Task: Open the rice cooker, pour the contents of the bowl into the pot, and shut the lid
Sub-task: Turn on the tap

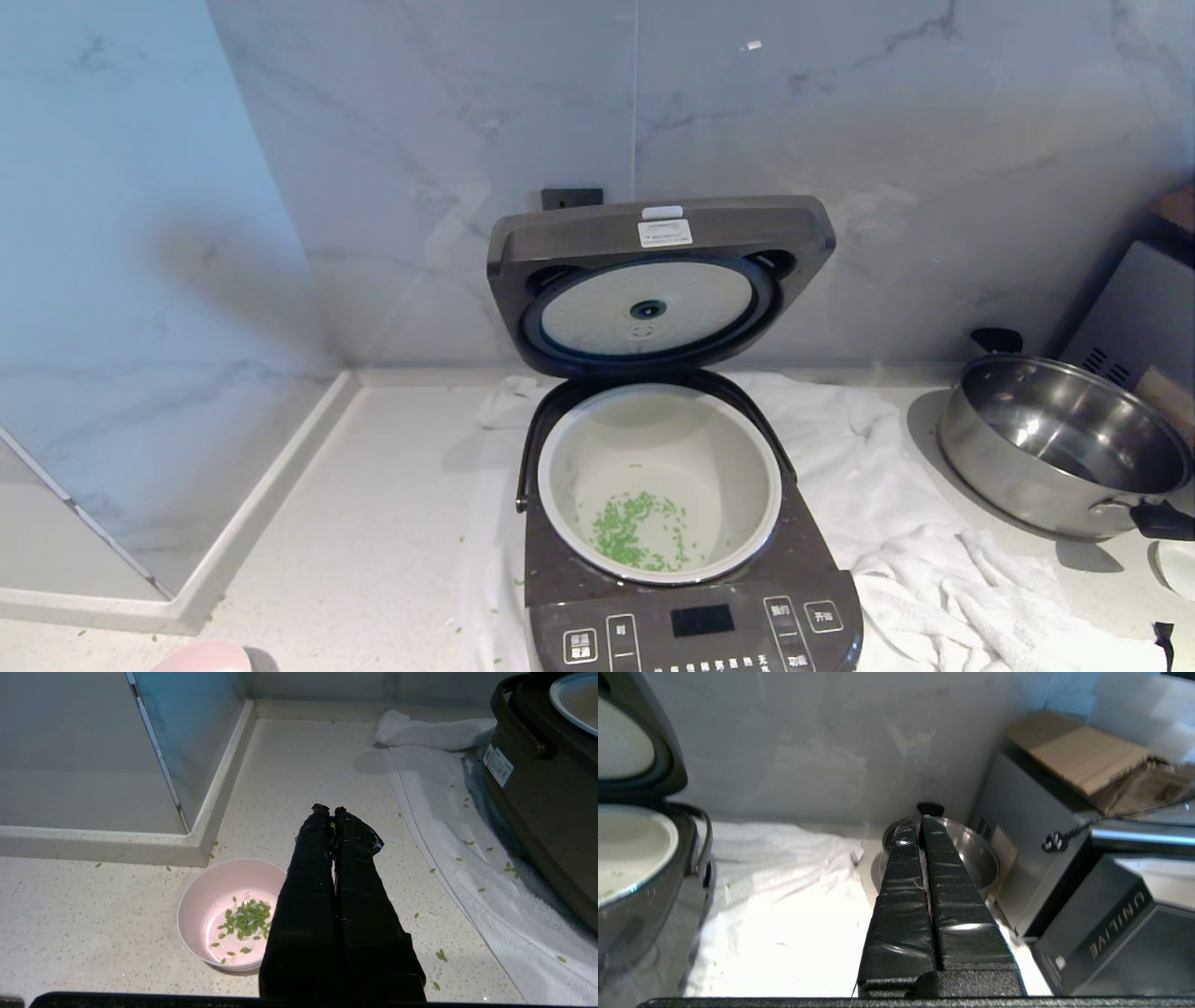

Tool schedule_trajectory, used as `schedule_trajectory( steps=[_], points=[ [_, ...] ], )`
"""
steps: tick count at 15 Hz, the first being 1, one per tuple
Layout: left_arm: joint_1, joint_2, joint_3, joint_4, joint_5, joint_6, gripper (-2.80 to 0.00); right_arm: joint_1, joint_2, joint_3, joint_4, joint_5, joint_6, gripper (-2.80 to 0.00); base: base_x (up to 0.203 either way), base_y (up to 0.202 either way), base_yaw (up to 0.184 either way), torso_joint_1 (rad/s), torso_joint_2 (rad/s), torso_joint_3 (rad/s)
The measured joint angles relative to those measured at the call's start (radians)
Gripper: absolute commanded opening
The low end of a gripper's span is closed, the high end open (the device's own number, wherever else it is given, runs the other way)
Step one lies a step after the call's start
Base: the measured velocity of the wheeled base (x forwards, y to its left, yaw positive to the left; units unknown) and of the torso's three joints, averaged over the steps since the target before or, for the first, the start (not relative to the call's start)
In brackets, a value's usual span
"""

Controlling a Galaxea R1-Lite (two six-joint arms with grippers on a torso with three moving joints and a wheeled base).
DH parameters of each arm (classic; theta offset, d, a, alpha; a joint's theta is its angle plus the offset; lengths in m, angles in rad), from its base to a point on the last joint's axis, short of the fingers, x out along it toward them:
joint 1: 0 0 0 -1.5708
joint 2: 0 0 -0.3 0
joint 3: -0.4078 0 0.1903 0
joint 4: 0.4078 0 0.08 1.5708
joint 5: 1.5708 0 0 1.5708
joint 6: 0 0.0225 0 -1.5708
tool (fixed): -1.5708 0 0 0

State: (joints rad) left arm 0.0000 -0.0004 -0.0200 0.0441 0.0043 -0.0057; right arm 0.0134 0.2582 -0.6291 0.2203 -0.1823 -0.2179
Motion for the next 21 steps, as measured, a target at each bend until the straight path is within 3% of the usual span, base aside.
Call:
schedule_trajectory(
  steps=[9,14,16,17,21],
  points=[
    [0.0,0.0,0.0,0.0,0.0,0.0,-2.8,-0.008,-0.245,0.289,0.036,0.097,0.021,-2.8,0.0,0.0,0.0,0.0,0.0,0.0],
    [0.0,0.0,0.0,0.0,0.0,0.0,-2.8,-0.008,-0.257,0.549,-0.168,0.157,0.024,-2.8,0.0,0.0,0.0,0.0,0.0,0.0],
    [0.0,0.0,0.0,0.0,0.0,0.0,-2.8,-0.008,-0.258,0.605,-0.249,0.207,0.052,-2.8,0.0,0.0,0.0,0.0,0.0,0.0],
    [0.0,0.0,0.0,0.0,0.0,0.0,-2.8,-0.008,-0.258,0.613,-0.224,0.228,0.065,-2.8,0.0,0.0,0.0,0.0,0.0,0.0],
    [-0.002,0.0,0.0,0.0,-0.001,0.001,-2.8,-0.008,-0.258,0.619,-0.192,0.198,0.179,-2.8,0.0,0.0,0.0,0.0,0.0,0.0]
  ],
)
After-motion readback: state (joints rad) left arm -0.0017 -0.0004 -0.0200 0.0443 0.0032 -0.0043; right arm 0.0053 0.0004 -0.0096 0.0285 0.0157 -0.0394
